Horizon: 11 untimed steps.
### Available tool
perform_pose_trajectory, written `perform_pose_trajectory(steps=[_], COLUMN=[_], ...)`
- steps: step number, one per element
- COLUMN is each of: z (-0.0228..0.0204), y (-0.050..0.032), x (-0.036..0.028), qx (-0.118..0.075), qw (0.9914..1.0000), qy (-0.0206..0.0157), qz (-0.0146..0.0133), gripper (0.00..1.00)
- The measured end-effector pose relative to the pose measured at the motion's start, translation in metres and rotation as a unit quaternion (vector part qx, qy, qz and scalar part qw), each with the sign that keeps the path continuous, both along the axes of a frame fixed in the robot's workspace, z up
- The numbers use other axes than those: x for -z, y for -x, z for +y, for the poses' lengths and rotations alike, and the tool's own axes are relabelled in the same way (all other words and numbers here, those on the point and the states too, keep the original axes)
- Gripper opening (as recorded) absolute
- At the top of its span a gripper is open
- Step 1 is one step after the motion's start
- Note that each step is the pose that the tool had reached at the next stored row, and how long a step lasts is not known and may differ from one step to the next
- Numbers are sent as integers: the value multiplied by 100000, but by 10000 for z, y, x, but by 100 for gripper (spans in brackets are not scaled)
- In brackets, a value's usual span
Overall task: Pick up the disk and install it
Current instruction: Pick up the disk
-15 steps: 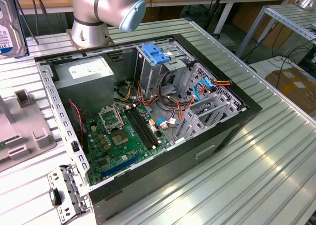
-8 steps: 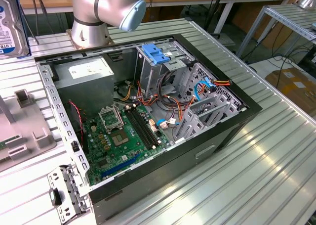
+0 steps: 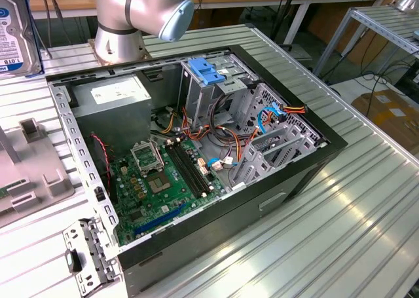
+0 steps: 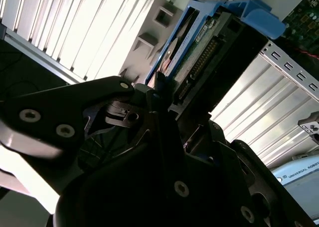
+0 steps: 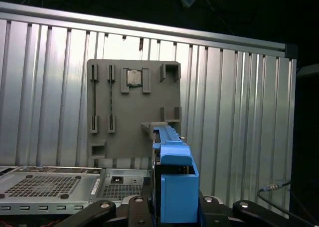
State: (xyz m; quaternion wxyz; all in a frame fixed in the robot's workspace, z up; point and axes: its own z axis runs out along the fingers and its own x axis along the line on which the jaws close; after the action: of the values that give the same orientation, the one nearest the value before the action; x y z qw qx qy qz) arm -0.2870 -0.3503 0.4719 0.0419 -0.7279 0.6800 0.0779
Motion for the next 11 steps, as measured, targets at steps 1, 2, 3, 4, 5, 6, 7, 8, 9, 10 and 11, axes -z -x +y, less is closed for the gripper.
perform_pose_trajectory(steps=[1, 2, 3, 4, 5, 6, 7, 8, 9, 10, 11], z=[-2, -3, -4, -6, -8, -9, -10, -11, -12, -13, -14], y=[-4, -7, -11, -15, -20, -24, -29, -38, -43, -47, -53], x=[0, 0, 0, 0, 0, 0, 0, 0, 0, 0, 0], qx=[-2, -1, -2, -2, -3, -1, 0, -1, -2, -4, -1], qw=[100000, 100000, 100000, 100000, 100000, 100000, 100000, 100000, 100000, 100000, 100000], qy=[0, -1, -2, 1, -1, -2, -2, -1, -1, -2, -1], qz=[0, 0, 2, 0, -1, 0, 1, 2, 3, -1, 1], gripper=[36, 36, 36, 36, 36, 36, 36, 36, 36, 36, 36])
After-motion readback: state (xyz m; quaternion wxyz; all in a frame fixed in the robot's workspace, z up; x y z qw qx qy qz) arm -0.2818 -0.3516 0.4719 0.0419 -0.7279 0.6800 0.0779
